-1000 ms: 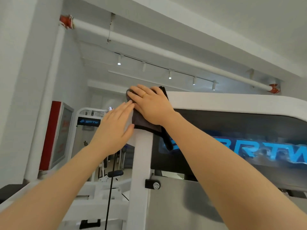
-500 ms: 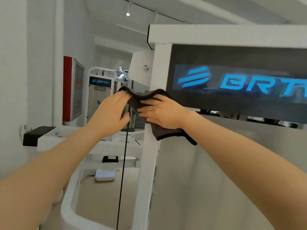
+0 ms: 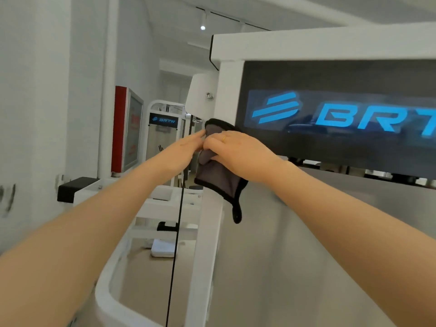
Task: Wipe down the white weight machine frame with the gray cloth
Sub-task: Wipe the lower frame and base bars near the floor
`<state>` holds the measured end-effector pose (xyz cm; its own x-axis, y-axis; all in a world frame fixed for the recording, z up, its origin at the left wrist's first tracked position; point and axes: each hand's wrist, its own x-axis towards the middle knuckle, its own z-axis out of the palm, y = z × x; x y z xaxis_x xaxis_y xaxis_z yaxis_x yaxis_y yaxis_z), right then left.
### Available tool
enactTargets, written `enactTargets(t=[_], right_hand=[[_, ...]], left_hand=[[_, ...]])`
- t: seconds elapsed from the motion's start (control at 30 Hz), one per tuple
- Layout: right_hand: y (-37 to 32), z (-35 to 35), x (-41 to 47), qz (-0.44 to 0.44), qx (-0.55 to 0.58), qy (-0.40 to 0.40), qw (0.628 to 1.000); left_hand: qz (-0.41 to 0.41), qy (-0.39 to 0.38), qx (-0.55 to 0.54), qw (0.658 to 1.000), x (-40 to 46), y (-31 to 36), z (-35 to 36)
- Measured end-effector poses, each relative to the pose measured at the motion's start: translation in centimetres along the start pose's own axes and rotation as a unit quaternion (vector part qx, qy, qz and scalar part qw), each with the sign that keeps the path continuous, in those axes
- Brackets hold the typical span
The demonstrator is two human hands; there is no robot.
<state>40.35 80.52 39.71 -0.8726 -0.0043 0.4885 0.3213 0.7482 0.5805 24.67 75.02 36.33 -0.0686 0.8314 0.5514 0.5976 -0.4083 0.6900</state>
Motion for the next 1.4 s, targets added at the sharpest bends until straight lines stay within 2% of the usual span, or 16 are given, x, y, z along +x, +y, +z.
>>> enactTargets(t=[0.07, 0.17, 0.33, 0.4, 0.47, 0.53, 0.6, 0.67, 0.73, 0.83, 0.9, 0.93, 1.0, 1.03, 1.27, 1.4], right_hand=[[-1.5, -0.5, -0.4, 0.032, 0.051, 0.026, 0.998], [-3.4, -1.0, 0.2, 0.068, 0.030, 0.062, 0.995], [-4.9, -1.8, 1.4, 0.124, 0.179, 0.088, 0.972], [-4.6, -2.4, 1.4, 0.182, 0.290, 0.035, 0.939], [-4.4, -2.9, 0.7, 0.227, 0.432, -0.075, 0.870], [-4.6, -2.6, -0.3, 0.241, 0.533, -0.116, 0.803], [-4.7, -2.2, -0.7, 0.266, 0.586, -0.054, 0.764], [-4.5, -2.6, -0.2, 0.333, 0.590, 0.065, 0.733], [-3.5, -3.8, 1.0, 0.393, 0.480, 0.202, 0.758], [-1.9, -5.5, 2.9, 0.302, 0.072, 0.348, 0.884], [-0.5, -4.9, 4.1, 0.185, -0.164, 0.298, 0.922], [0.1, -4.2, 4.5, 0.159, -0.208, 0.209, 0.942], [1.1, -2.4, 4.2, 0.168, -0.213, 0.033, 0.962], [1.7, -1.5, 3.8, 0.168, -0.206, -0.006, 0.964], [2.1, 0.7, 2.2, -0.048, -0.213, -0.073, 0.973], [4.2, -1.2, 3.9, -0.020, -0.187, -0.060, 0.980]], left_hand=[[-0.004, 0.000, -0.023, 1.000, -2.0, -0.2, 0.2], [-0.018, 0.052, -0.135, 0.989, -4.0, -0.4, -0.2], [-0.002, 0.003, -0.061, 0.998, -7.0, -0.1, -2.3], [-0.005, 0.017, -0.055, 0.998, -7.2, -0.2, -2.9], [-0.015, 0.049, -0.049, 0.997, -7.3, -0.4, -3.1], [-0.023, 0.068, -0.052, 0.996, -7.2, -0.4, -2.9], [-0.023, 0.081, -0.064, 0.994, -6.7, -0.1, -2.2], [-0.024, 0.105, -0.074, 0.991, -5.9, 0.5, -1.5], [-0.034, 0.135, -0.058, 0.989, -5.1, 1.1, -1.1], [-0.043, 0.149, -0.046, 0.987, -4.2, 1.2, -0.6], [-0.045, 0.130, -0.046, 0.989, -4.0, 0.8, -0.1], [-0.045, 0.114, -0.041, 0.992, -3.9, 0.5, 0.3], [-0.045, 0.071, -0.039, 0.996, -3.8, -0.4, 1.2], [-0.042, 0.047, -0.044, 0.997, -3.9, -0.9, 1.7], [-0.043, -0.018, -0.061, 0.997, -3.6, -4.2, 4.8], [-0.035, -0.006, -0.058, 0.998, -3.1, -4.9, 5.2]])
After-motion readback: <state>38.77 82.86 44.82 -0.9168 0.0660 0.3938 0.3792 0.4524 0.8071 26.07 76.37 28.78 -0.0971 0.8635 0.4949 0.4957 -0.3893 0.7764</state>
